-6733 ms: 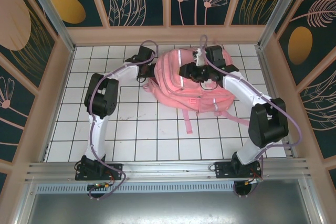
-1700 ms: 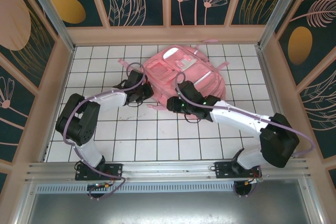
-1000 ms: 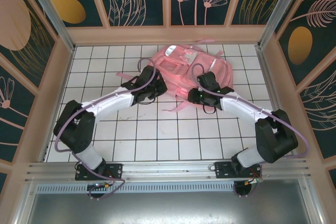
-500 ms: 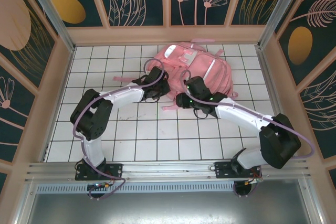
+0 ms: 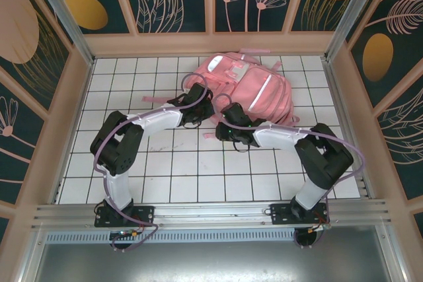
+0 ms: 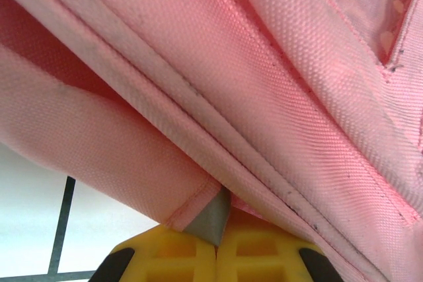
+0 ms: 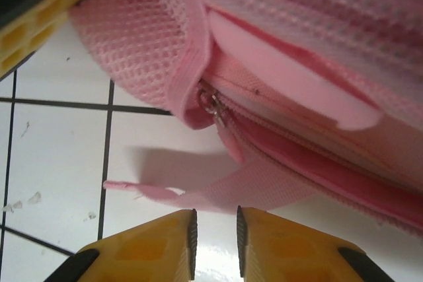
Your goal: Pack the student bag
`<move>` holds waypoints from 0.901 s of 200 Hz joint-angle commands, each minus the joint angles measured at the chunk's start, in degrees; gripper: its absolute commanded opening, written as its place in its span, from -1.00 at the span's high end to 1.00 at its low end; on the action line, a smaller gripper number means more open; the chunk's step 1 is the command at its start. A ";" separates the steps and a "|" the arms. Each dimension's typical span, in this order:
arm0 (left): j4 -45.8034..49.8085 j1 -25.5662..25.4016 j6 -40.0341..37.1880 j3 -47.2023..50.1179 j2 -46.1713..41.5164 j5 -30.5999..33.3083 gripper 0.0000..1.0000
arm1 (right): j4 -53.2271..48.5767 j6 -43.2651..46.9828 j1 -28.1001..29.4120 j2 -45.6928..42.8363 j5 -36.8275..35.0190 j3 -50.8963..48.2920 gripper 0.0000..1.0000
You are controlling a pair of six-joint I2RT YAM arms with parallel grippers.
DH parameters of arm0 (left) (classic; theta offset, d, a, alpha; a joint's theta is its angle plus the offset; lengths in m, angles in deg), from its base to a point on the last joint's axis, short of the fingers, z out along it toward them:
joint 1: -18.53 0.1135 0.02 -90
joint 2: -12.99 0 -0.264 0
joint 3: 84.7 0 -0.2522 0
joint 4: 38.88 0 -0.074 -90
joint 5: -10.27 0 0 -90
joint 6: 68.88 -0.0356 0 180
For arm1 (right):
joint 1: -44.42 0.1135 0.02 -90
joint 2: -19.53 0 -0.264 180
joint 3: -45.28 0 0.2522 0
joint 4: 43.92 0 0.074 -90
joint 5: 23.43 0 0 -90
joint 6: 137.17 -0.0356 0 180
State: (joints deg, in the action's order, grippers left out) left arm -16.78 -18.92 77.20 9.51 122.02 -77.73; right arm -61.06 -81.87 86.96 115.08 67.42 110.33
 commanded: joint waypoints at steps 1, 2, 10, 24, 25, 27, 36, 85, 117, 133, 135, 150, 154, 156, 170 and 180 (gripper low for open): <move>-2.04 0.52 0.86 -0.07 -0.15 1.20 1.00 | 4.27 -1.88 -1.11 1.46 -1.38 0.64 0.50; -2.07 0.49 0.82 -0.06 -0.19 1.14 1.00 | 4.35 -1.87 -1.13 1.56 -1.33 0.69 0.51; -2.08 0.53 0.88 -0.02 -0.22 1.13 1.00 | 4.67 -1.65 -1.48 2.32 -1.11 1.14 0.50; -2.10 0.48 0.88 -0.04 -0.31 1.16 1.00 | 4.78 -1.34 -1.92 3.92 -1.01 2.00 0.50; -2.10 0.46 0.88 -0.04 -0.31 1.07 1.00 | 4.78 -1.34 -1.93 4.06 -1.01 2.03 0.50; -2.10 0.45 0.90 -0.04 -0.27 1.08 1.00 | 4.85 -1.34 -2.00 4.22 -1.02 2.14 0.50; -2.10 0.48 0.88 -0.04 -0.31 0.98 1.00 | 5.41 -1.30 -2.16 4.95 -0.89 2.26 0.50; -2.35 0.46 1.36 0.14 -0.10 0.25 1.00 | 7.76 -0.87 -2.51 7.47 -0.09 3.45 0.49; -2.53 0.52 1.69 0.14 0.18 -0.39 1.00 | 8.71 -1.14 -2.39 8.36 -0.48 4.46 0.44; -2.51 0.50 1.76 0.15 0.39 -0.51 1.00 | 8.45 -1.37 -2.44 9.82 -1.05 5.04 0.45; -2.53 0.53 1.72 0.14 0.43 -0.51 1.00 | 8.40 -1.46 -2.42 9.87 -1.20 5.05 0.45; -2.47 0.45 1.76 0.05 0.39 -0.40 1.00 | 8.55 -1.92 -2.41 10.42 -2.27 4.80 0.48; -2.45 0.51 1.76 0.12 0.30 -0.27 1.00 | 8.63 -2.08 -2.39 10.45 -2.84 4.65 0.50; -2.38 0.51 1.76 0.07 0.32 -0.25 1.00 | 8.65 -2.12 -2.38 10.45 -2.97 4.56 0.51; -2.27 0.50 1.76 0.07 0.21 -0.04 1.00 | 8.95 -2.56 -2.42 10.22 -4.03 3.98 0.58; -2.23 0.53 1.80 0.01 0.17 0.19 1.00 | 8.91 -2.81 -2.27 10.06 -4.93 3.68 0.63</move>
State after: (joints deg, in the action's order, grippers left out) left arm -17.44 -18.48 78.31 9.56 122.02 -77.69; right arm -53.51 -82.32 85.12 123.95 66.35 114.02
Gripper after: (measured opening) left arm 0.065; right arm 0.209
